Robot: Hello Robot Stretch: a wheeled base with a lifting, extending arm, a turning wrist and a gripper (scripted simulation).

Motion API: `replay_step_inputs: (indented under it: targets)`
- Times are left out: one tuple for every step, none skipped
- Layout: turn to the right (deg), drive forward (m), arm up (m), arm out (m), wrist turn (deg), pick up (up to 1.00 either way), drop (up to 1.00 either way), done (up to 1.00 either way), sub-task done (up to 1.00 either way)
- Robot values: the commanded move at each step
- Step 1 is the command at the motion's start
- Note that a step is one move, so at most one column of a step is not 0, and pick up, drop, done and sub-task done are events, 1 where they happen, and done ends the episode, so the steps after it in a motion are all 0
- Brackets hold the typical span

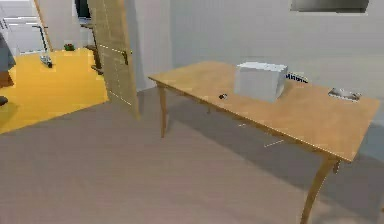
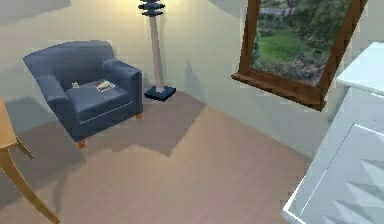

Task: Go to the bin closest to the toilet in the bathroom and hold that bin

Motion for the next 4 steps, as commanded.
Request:
replay_step_inputs:
  targets:
    - [-30.0,0.0,0.0,0.0,0.0,0.0,0.0,0.0,0.0]
    - [0.0,1.0,0.0,0.0,0.0,0.0,0.0,0.0,0.0]
    - [0.0,1.0,0.0,0.0,0.0,0.0,0.0,0.0,0.0]
    - [0.0,1.0,0.0,0.0,0.0,0.0,0.0,0.0,0.0]
